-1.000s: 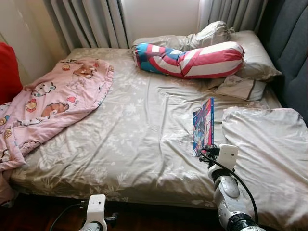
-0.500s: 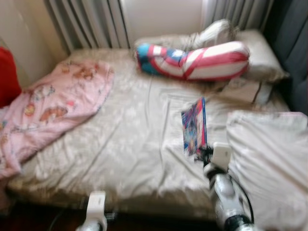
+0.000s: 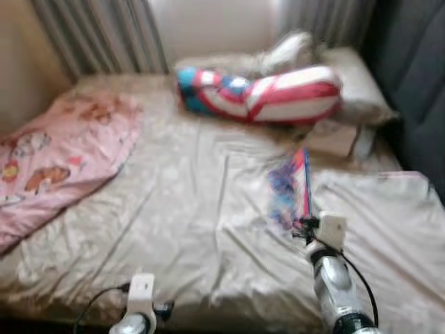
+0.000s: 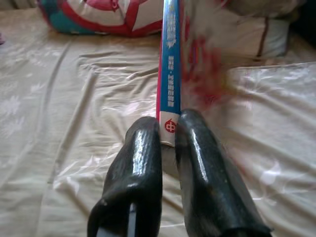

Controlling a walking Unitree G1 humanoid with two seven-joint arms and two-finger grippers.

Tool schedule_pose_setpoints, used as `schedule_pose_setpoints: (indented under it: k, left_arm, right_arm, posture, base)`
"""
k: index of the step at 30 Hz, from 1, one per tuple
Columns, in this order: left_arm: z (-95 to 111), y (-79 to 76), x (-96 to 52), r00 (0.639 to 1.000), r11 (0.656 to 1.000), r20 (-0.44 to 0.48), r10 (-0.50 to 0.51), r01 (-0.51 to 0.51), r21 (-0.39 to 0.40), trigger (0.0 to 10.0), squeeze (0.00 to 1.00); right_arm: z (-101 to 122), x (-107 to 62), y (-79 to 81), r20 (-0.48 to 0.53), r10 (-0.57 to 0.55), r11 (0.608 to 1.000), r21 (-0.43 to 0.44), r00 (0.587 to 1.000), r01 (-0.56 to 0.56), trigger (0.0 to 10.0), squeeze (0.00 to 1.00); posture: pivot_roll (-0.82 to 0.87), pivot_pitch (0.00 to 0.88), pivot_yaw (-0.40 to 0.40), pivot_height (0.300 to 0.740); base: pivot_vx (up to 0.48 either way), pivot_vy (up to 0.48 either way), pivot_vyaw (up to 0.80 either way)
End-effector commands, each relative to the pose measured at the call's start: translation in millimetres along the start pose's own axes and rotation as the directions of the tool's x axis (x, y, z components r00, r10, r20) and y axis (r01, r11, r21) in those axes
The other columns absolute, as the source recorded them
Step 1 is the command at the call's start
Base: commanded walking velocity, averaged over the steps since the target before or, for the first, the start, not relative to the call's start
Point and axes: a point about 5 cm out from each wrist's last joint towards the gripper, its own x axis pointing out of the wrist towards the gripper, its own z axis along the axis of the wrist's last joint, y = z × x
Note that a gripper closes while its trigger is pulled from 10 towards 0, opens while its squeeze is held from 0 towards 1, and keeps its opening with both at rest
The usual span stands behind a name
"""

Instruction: Clean up the room

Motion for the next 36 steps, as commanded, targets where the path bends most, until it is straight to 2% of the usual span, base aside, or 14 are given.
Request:
schedule_pose_setpoints:
  k: [1,20,36]
  left_arm:
    - [-5.8,5.4,-1.3,0.999,1.0,-0.027,0.019,-0.019,-0.003,10.0,0.0]
    - [-6.7,4.2,-1.4,0.999,1.0,-0.027,0.017,-0.017,0.0,10.0,0.0]
    - [-9.8,-3.8,-1.5,1.0,1.0,-0.028,0.004,-0.004,0.004,10.0,0.0]
  right_arm:
    - [6.1,2.3,10.2,0.033,0.04,0.999,0.001,0.999,-0.04,10.0,0.0]
    - [5.0,1.9,13.0,0.028,0.063,0.998,-0.005,0.998,-0.063,10.0,0.0]
    - [4.5,1.9,13.5,0.024,0.066,0.998,-0.008,0.998,-0.066,10.0,0.0]
  posture:
    - [-0.02,0.039,0.034,0.74]
    - [-0.02,0.039,0.033,0.74]
    - [-0.02,0.037,0.031,0.74]
  base:
    - [0.0,0.0,0.0]
    - [0.0,0.0,0.0]
    - [0.03,0.0,0.0]
